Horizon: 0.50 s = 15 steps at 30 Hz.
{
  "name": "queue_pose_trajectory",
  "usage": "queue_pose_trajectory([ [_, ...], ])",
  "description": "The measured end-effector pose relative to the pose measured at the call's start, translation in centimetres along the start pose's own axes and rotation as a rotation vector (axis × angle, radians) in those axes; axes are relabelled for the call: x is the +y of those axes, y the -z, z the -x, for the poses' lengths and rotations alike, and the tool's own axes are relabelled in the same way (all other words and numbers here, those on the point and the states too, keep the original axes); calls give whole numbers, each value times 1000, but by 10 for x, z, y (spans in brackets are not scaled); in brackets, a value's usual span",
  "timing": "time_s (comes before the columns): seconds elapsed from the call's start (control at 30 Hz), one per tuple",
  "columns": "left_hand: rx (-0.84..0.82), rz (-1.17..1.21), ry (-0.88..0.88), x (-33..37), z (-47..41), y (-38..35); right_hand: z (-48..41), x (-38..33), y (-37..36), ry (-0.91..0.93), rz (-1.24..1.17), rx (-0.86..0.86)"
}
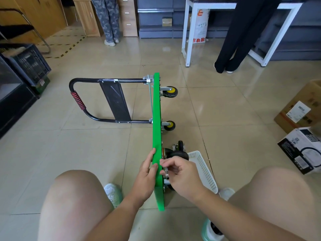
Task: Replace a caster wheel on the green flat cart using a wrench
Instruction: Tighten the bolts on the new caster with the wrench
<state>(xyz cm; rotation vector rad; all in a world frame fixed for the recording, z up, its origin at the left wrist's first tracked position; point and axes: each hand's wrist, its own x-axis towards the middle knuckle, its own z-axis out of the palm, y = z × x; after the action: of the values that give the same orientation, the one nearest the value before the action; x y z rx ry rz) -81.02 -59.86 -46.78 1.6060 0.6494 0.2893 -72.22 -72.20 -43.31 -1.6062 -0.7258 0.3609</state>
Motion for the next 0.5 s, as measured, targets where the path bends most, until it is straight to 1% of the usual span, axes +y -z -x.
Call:
queue_pose_trajectory([
  [0.1,2,2,2,1,1,0,-5,4,-1,-17,42,10],
  [0.23,-6,7,15,0,0,1,-2,12,-1,20,113,-14],
  [0.33,-1,-8,5,-5,-3,0,-14,4,-1,-66,104,-9],
  [0.5,-11,12,29,-11,-6,1,-64,-15,0,-184,134,11],
])
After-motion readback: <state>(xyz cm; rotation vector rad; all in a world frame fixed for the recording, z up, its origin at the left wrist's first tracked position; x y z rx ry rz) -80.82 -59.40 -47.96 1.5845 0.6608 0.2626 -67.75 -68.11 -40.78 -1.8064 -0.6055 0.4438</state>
